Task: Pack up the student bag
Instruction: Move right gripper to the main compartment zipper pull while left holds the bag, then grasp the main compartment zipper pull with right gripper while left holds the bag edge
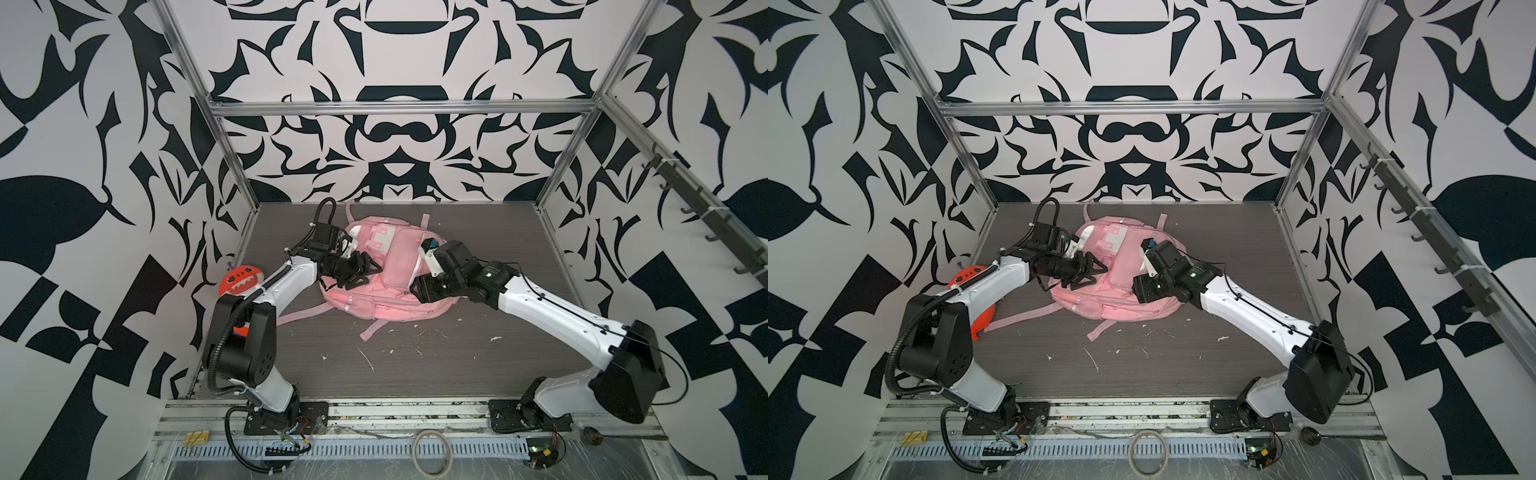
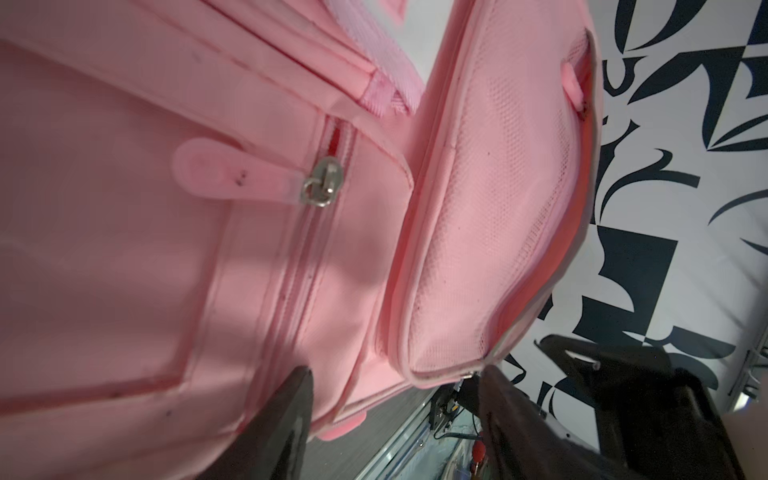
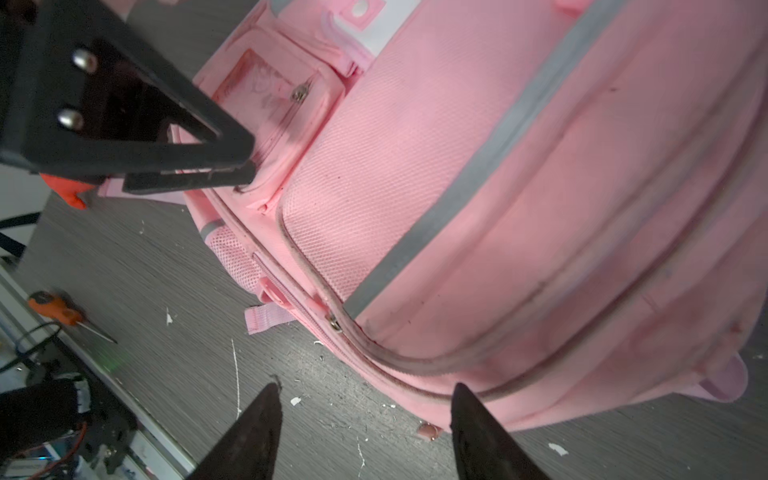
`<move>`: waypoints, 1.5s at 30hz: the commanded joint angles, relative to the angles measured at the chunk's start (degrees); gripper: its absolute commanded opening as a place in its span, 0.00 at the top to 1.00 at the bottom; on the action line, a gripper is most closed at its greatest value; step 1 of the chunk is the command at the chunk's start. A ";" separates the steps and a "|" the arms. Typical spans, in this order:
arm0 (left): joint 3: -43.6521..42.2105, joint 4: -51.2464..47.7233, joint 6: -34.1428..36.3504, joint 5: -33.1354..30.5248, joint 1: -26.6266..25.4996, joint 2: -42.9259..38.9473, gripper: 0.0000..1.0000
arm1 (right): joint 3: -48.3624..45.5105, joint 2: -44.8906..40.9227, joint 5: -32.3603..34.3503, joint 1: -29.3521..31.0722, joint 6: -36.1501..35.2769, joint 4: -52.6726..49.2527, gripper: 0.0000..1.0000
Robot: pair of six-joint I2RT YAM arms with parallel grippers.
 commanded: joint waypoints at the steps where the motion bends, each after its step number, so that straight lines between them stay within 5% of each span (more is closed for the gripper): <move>1: 2.93 2.76 -1.24 1.25 -1.60 3.85 0.35 | 2.36 1.54 1.91 0.59 2.01 0.63 0.38; 9: 5.21 5.60 -2.10 1.49 -5.62 11.02 0.50 | -3.06 3.25 4.89 0.50 6.99 4.01 0.43; 18: 2.74 11.91 -3.90 3.12 -5.83 11.08 0.99 | -4.90 1.02 5.07 0.01 6.50 3.37 0.42; 33: 4.65 16.00 -8.80 6.30 -5.91 6.66 1.00 | -16.03 -13.43 3.13 -0.29 8.80 9.06 0.25; 45: 5.89 23.78 -15.89 6.99 -8.11 7.97 1.00 | -14.00 -5.83 3.41 -1.60 12.07 16.91 0.32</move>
